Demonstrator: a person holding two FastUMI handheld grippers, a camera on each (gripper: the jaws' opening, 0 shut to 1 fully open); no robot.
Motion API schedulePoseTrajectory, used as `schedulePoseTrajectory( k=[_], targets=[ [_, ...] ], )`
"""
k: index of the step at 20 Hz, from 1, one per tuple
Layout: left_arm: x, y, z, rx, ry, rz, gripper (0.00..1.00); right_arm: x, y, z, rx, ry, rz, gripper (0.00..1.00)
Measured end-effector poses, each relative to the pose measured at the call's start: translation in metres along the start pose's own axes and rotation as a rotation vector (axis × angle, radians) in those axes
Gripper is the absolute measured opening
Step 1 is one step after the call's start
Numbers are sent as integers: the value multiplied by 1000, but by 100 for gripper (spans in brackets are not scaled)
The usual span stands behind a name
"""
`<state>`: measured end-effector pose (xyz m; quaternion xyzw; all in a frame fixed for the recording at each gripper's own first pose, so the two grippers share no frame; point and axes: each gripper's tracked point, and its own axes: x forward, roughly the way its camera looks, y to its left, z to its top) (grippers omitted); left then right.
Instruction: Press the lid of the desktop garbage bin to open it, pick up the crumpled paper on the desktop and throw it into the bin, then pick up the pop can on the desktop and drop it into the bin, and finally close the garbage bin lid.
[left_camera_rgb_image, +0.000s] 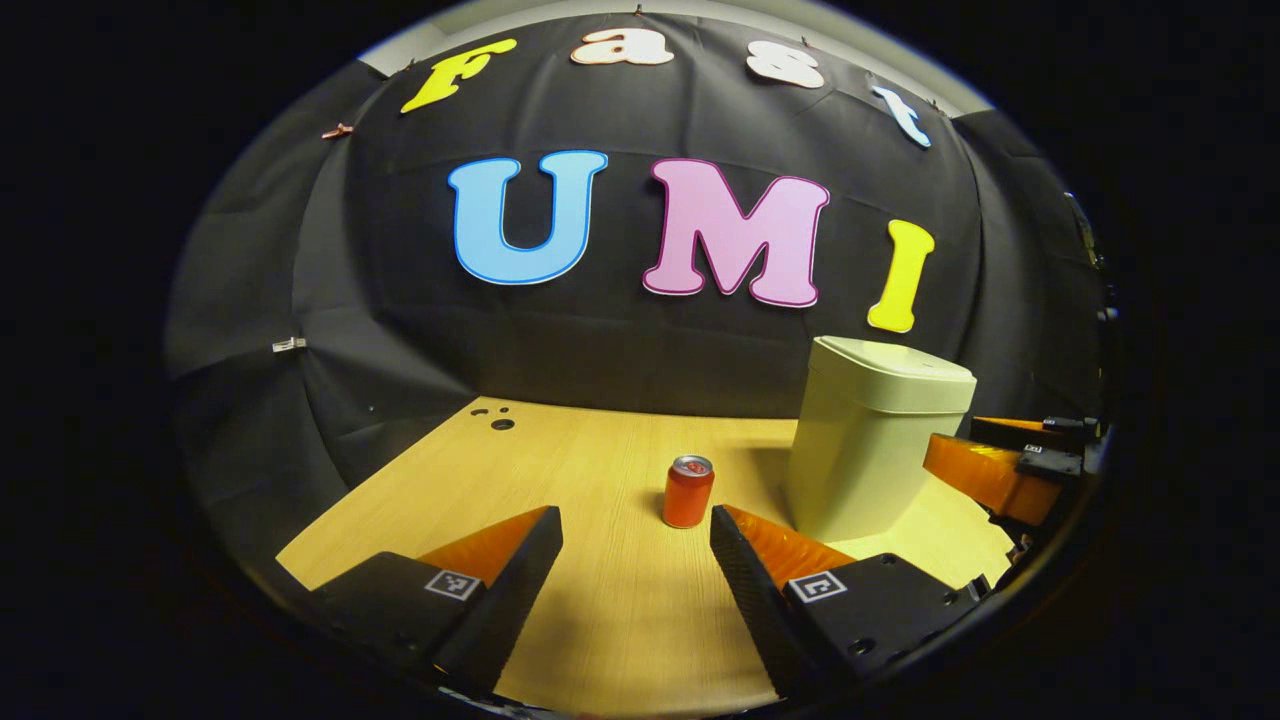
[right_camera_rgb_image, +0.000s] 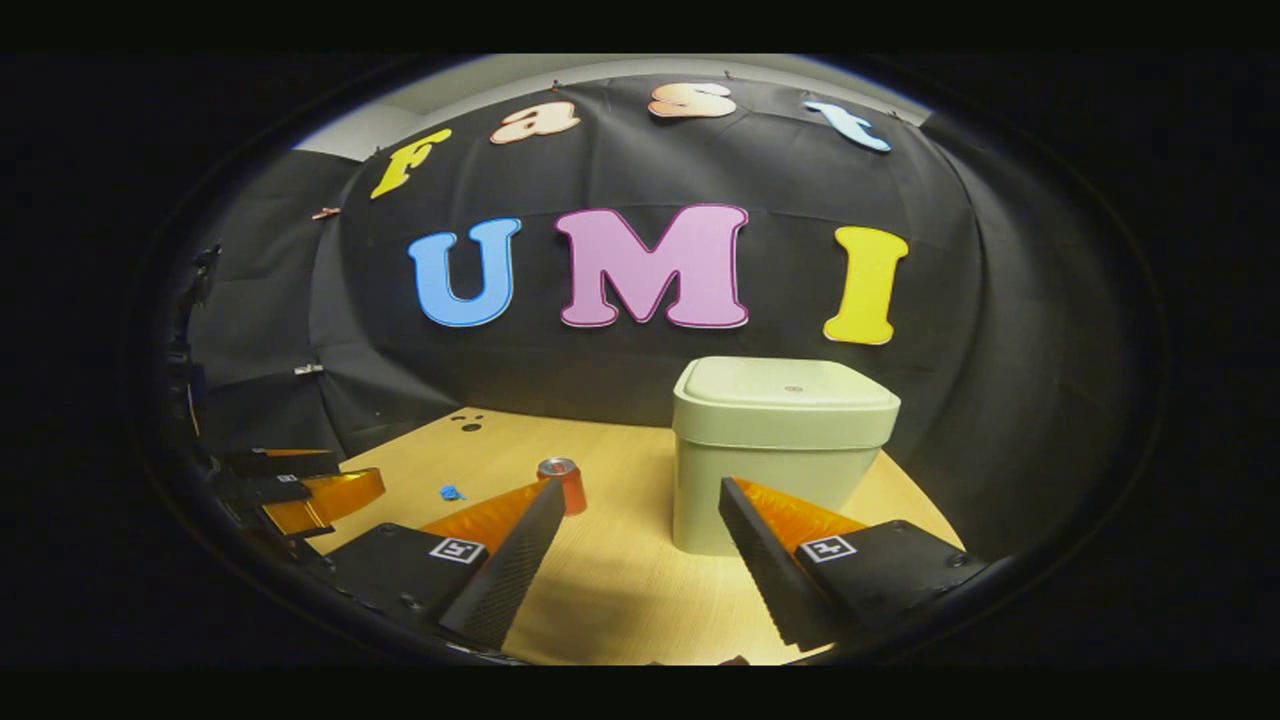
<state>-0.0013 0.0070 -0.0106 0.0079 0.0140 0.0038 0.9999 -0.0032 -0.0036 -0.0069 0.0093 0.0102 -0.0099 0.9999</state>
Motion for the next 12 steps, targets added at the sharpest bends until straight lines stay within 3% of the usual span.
schedulePoseTrajectory(
  k=[12],
  targets=[
    [1, -5, -5, 17, 13, -16, 95, -4, -10, -1, 11, 10, -27, 96]
  ],
)
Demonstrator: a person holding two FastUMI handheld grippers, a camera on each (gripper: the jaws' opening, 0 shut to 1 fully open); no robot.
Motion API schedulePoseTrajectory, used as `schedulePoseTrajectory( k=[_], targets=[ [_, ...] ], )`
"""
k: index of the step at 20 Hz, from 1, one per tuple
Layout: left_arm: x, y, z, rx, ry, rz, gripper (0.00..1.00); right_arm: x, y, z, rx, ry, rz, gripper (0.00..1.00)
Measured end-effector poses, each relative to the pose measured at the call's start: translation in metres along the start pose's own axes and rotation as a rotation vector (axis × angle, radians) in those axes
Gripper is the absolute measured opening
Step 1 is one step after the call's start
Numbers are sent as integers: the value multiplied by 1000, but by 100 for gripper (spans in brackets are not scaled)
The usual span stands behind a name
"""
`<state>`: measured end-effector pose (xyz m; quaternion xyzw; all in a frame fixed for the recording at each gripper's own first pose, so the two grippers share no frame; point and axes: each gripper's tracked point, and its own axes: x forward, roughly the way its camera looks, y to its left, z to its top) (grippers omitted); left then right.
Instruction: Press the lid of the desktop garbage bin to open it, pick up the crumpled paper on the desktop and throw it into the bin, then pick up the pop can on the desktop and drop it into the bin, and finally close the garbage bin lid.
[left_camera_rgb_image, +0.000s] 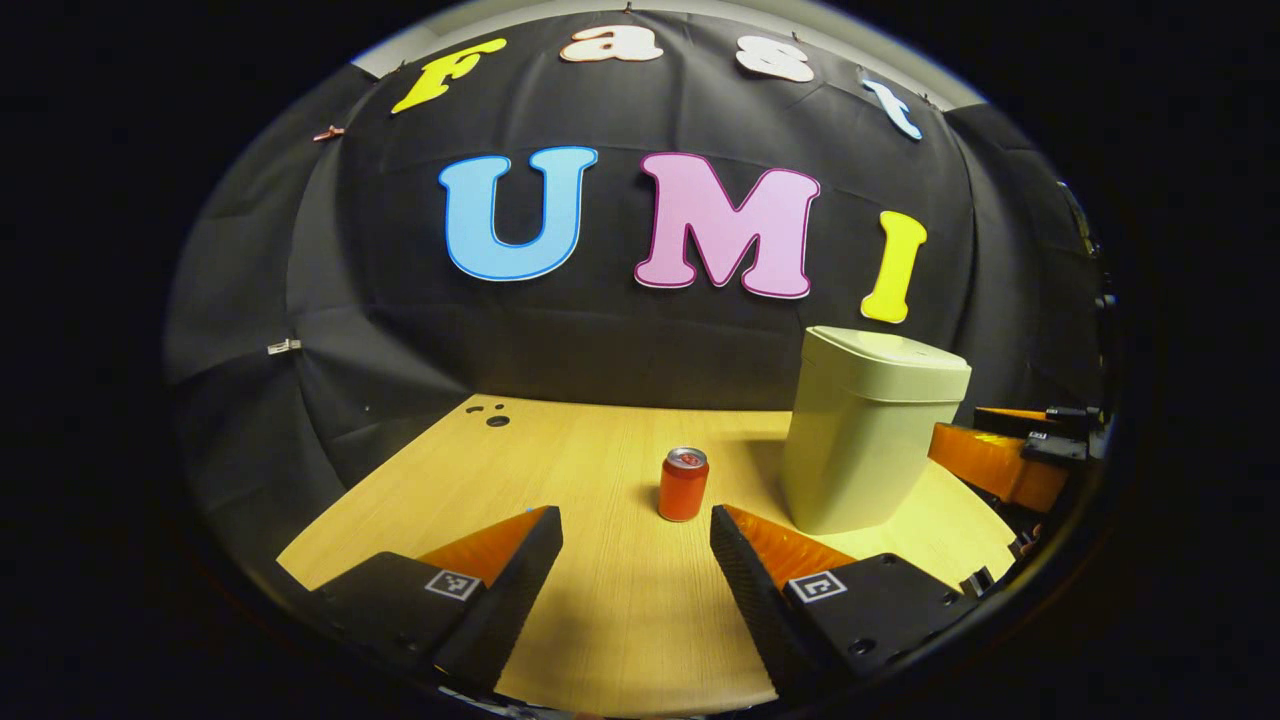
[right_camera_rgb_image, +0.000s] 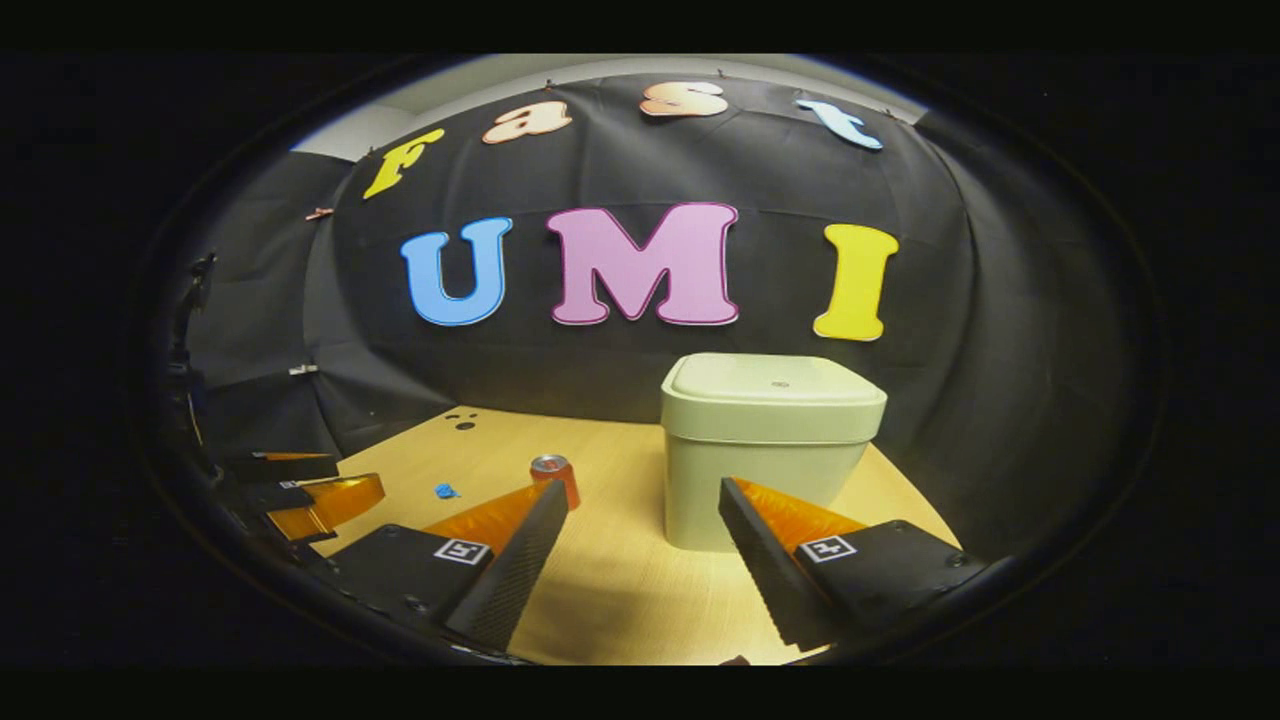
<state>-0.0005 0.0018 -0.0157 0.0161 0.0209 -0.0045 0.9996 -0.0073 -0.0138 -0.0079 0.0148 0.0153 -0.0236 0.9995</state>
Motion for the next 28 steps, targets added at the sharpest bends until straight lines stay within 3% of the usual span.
schedulePoseTrajectory(
  k=[1, 4, 9, 11, 14, 15, 23, 26, 28],
  targets=[
    [0, 0, 0, 2, 0, -2, 95, 1, 0, 0, 4, -1, -2, 95],
    [1, -3, -2, 9, 8, -10, 96, 4, -7, 6, 11, -13, -24, 65],
    [4, -5, -3, 12, 16, -23, 96, 9, -9, 5, 16, 7, -31, 61],
    [7, -5, -4, 9, 18, -23, 96, 13, -5, 4, 23, 23, -15, 48],
    [12, -2, -4, 9, 22, -21, 96, 17, -6, 9, 25, 17, -20, 17],
    [15, -1, -4, 10, 23, -20, 96, 21, -1, 10, 19, 18, -6, 11],
    [30, 9, -4, 11, 33, -10, 96, 40, -5, 27, 20, 30, 3, 2],
    [34, 10, -6, 19, 35, -8, 96, 48, -16, 43, 19, 40, 9, 8],
    [35, 14, -6, 23, 35, 0, 96, 54, -29, 61, 16, 20, -13, 5]
  ],
)
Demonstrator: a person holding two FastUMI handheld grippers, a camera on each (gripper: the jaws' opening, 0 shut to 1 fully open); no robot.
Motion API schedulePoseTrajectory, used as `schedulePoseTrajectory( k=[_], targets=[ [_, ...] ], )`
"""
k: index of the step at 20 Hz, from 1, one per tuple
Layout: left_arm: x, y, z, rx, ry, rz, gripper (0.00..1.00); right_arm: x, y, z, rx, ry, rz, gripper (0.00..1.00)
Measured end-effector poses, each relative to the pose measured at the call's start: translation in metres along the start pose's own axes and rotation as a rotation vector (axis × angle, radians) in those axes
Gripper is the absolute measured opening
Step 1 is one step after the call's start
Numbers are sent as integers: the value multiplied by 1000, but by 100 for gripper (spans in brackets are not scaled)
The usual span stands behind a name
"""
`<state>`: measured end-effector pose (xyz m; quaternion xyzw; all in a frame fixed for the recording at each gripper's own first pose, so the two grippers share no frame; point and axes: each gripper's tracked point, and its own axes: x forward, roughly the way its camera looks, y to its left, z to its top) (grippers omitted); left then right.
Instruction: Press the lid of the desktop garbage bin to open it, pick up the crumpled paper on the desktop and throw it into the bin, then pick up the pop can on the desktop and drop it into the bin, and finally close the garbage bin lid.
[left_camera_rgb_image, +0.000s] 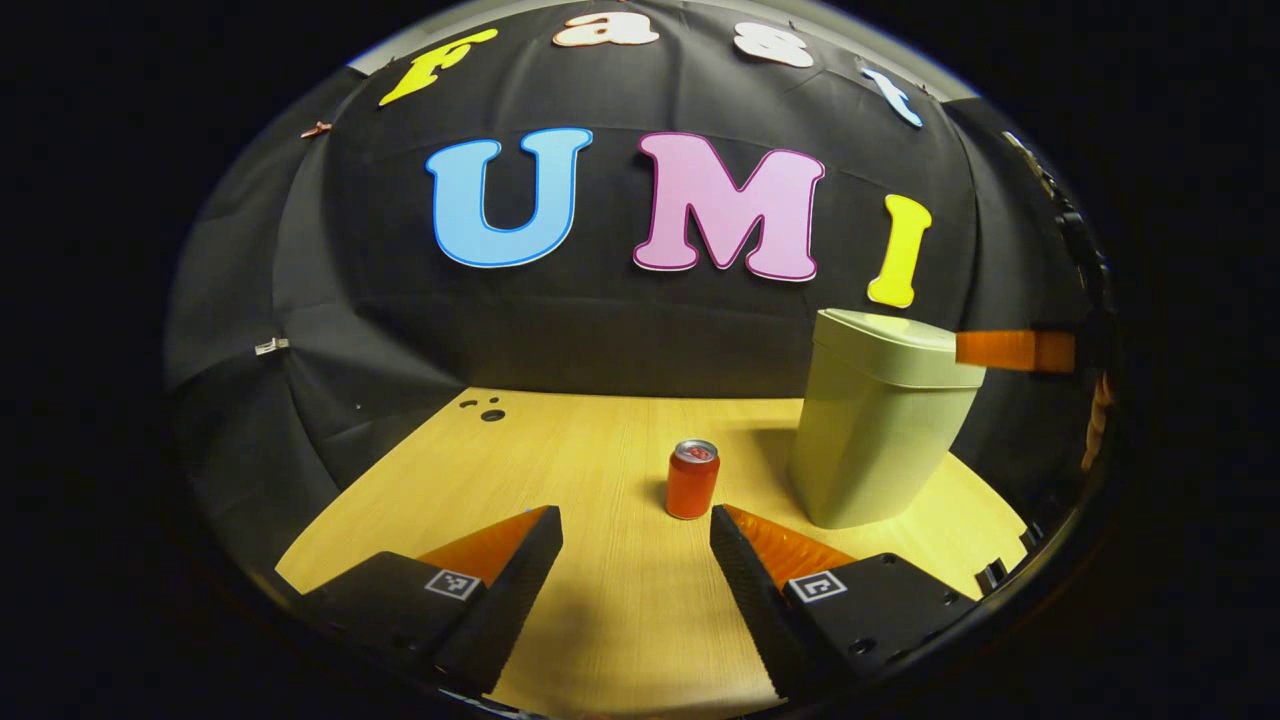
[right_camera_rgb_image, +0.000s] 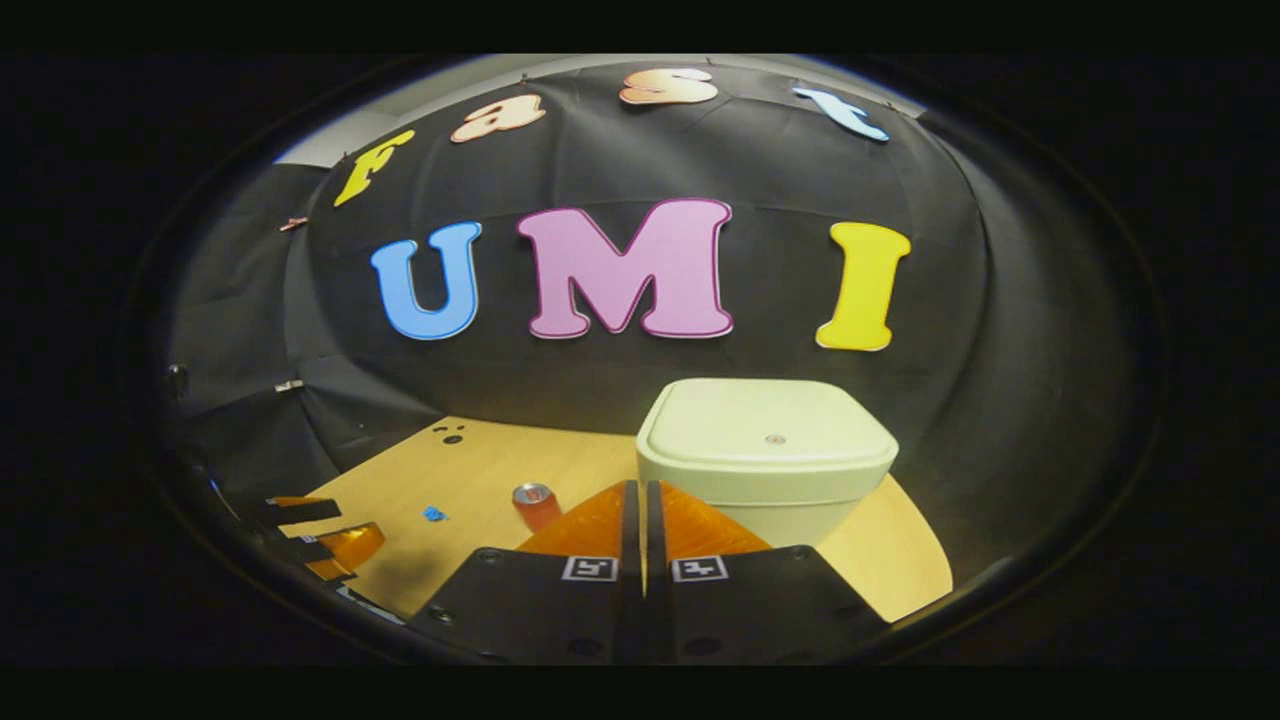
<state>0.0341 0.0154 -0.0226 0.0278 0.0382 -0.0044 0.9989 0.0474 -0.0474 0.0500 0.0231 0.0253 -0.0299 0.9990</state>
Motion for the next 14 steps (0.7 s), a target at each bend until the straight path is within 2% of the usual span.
schedulePoseTrajectory(
  k=[2, 3, 5, 14],
  targets=[
    [1, 2, 0, -2, -1, 7, 96, 10, -14, 17, 5, -22, -30, 5],
    [2, 3, -1, -4, 4, 10, 96, 16, -25, 25, 14, -31, -50, 1],
    [1, 5, -2, -5, 10, 15, 96, 27, -39, 32, 23, -39, -74, 5],
    [1, 15, -6, 16, 19, 55, 96, 62, -80, 20, 2, 0, -160, 5]
  ],
)
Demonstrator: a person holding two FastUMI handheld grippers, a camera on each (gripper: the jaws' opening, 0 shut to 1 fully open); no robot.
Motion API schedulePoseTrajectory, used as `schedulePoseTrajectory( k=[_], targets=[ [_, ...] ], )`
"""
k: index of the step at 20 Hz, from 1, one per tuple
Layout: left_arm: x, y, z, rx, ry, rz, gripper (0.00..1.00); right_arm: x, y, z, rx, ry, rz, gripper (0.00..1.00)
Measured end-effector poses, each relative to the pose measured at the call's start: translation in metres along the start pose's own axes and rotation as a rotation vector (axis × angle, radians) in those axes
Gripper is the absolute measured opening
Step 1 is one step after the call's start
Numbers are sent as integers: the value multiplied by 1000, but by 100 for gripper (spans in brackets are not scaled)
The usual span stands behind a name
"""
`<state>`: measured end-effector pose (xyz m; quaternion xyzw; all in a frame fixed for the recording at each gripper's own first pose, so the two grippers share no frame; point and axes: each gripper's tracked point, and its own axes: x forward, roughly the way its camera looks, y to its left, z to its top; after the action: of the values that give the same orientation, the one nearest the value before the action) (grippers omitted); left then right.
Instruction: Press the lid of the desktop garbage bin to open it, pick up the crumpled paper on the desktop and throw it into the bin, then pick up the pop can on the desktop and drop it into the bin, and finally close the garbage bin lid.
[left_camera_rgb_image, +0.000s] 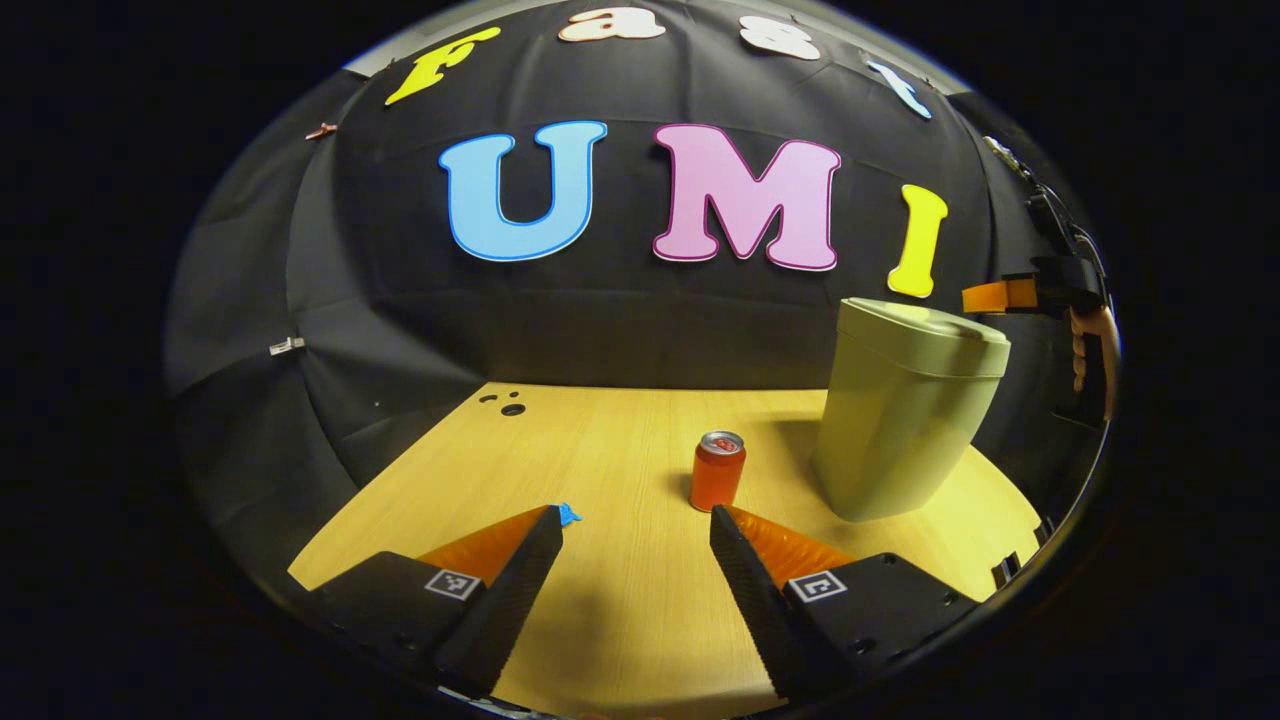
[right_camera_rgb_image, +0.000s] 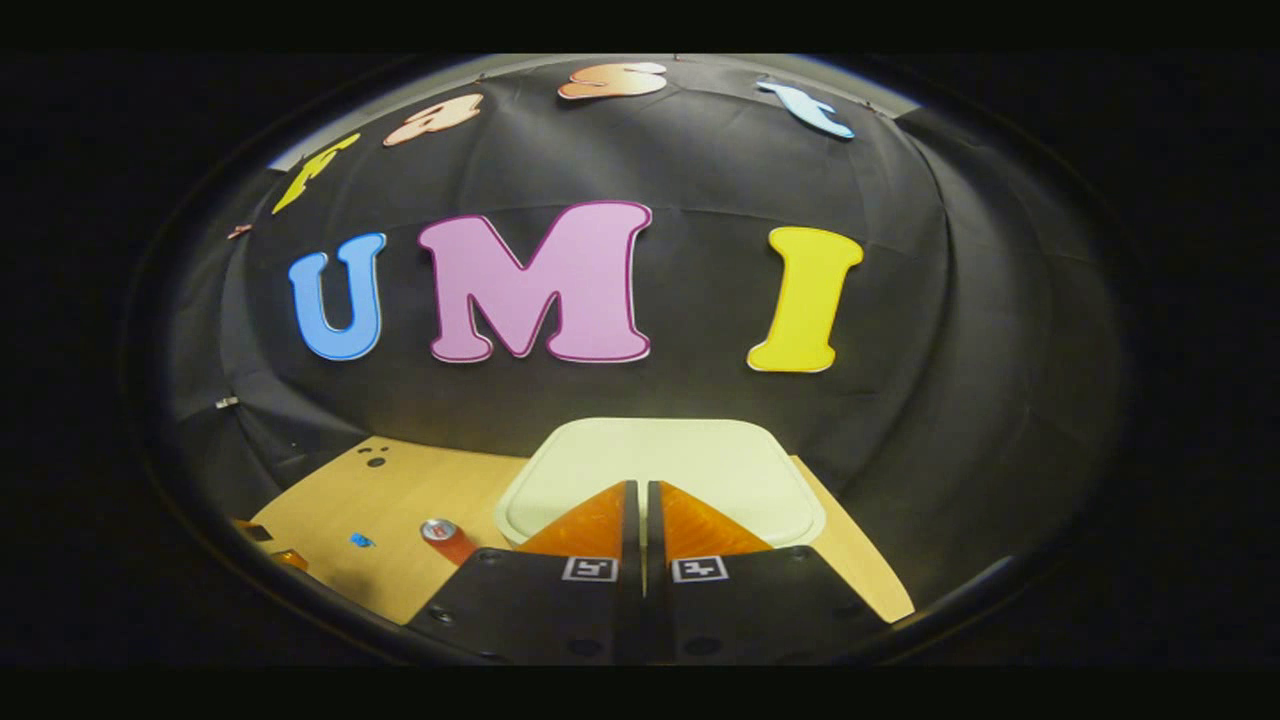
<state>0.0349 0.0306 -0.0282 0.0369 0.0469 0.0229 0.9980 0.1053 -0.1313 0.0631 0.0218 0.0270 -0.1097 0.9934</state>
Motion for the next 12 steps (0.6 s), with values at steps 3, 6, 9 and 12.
schedulePoseTrajectory(
  k=[3, 6, 9, 12],
  targets=[
    [0, 2, -2, -1, 4, 2, 96, 3, -2, -16, 30, 44, 1, 5],
    [0, 4, -3, 4, 12, 12, 96, 5, -2, -13, 41, 41, -3, 5],
    [1, 8, -3, 70, 1, 36, 95, 7, -1, -18, 30, 61, 1, 2],
    [3, 4, -6, 52, 11, 13, 95, 8, 0, -20, 29, 69, -5, 2]
  ],
)
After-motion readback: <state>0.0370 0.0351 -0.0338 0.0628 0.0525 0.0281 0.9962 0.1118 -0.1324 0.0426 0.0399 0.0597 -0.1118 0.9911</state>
